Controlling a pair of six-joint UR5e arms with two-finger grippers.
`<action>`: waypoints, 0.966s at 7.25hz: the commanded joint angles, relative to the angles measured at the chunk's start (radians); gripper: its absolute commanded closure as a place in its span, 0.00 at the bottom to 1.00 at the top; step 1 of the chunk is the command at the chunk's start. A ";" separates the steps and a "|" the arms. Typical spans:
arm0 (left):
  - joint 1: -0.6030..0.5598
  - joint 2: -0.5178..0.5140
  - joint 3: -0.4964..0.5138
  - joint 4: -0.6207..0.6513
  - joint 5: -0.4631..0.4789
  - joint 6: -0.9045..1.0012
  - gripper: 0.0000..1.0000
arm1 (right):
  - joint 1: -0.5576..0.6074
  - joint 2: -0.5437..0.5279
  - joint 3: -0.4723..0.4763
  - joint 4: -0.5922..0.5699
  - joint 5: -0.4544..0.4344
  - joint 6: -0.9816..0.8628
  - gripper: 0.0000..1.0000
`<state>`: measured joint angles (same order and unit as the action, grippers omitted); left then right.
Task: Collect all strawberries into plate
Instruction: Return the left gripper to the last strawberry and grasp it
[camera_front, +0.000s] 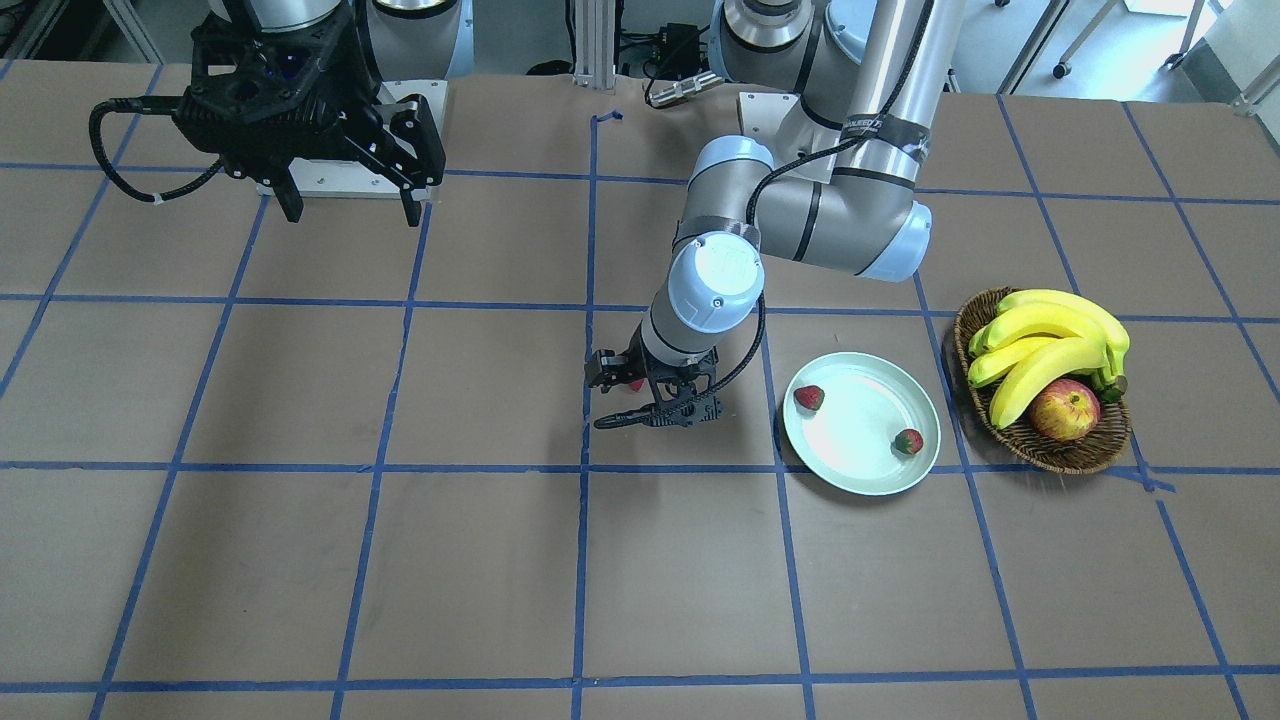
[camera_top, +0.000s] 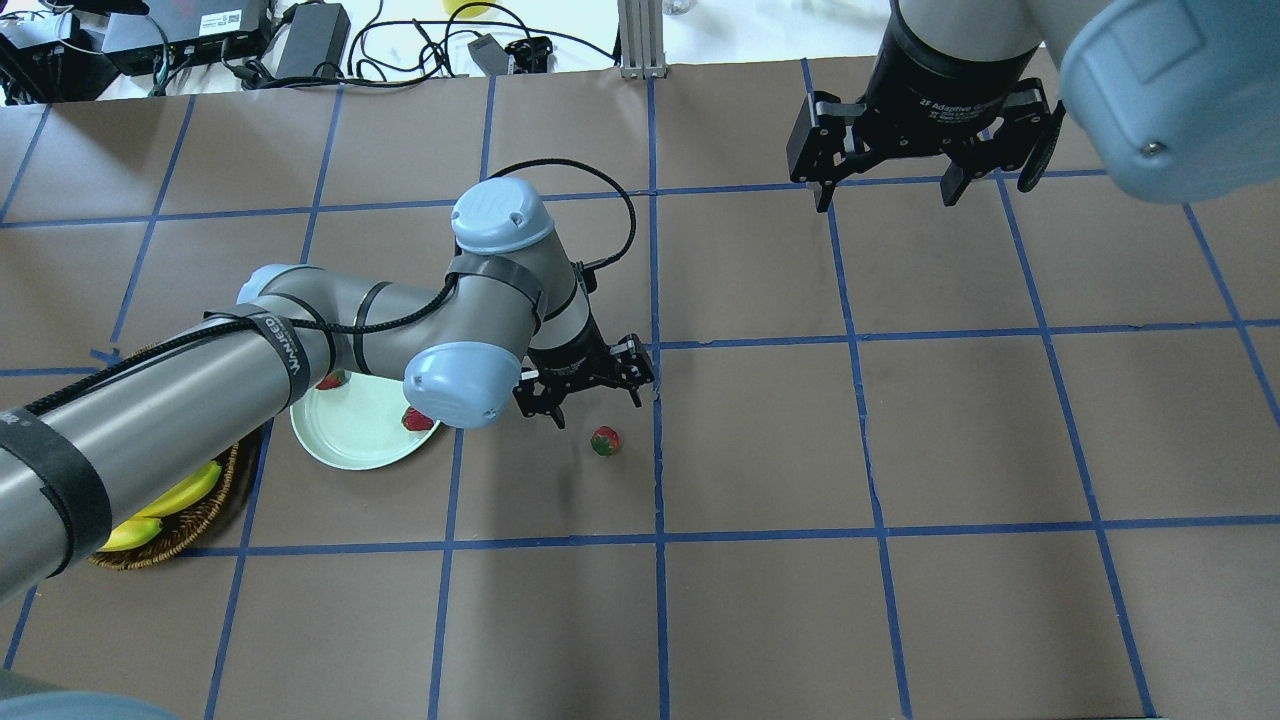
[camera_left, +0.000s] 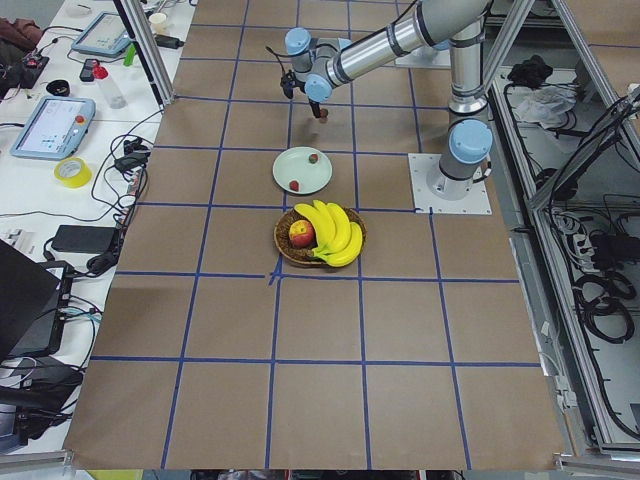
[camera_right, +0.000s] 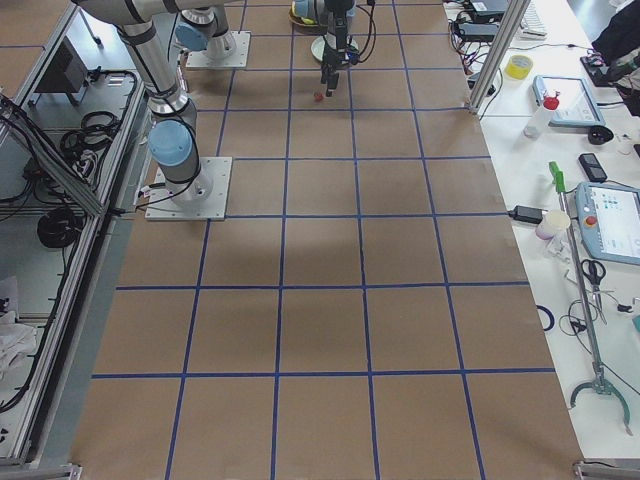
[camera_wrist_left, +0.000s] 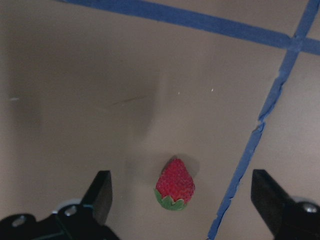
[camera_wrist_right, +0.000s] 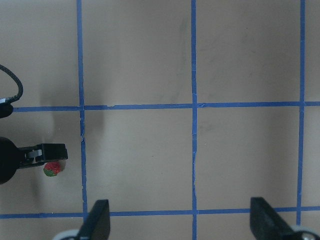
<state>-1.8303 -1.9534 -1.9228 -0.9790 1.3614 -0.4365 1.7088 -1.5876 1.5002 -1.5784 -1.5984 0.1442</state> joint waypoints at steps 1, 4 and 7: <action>-0.023 0.005 -0.030 0.010 -0.004 -0.007 0.00 | 0.000 0.000 0.000 0.000 0.000 0.000 0.00; -0.023 0.005 -0.025 -0.075 -0.005 -0.027 0.93 | 0.000 0.000 0.000 0.000 0.000 0.000 0.00; -0.020 0.022 0.004 -0.078 -0.004 -0.036 1.00 | 0.000 0.000 0.000 0.000 0.000 0.000 0.00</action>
<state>-1.8522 -1.9420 -1.9374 -1.0545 1.3565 -0.4716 1.7088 -1.5876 1.5002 -1.5785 -1.5984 0.1442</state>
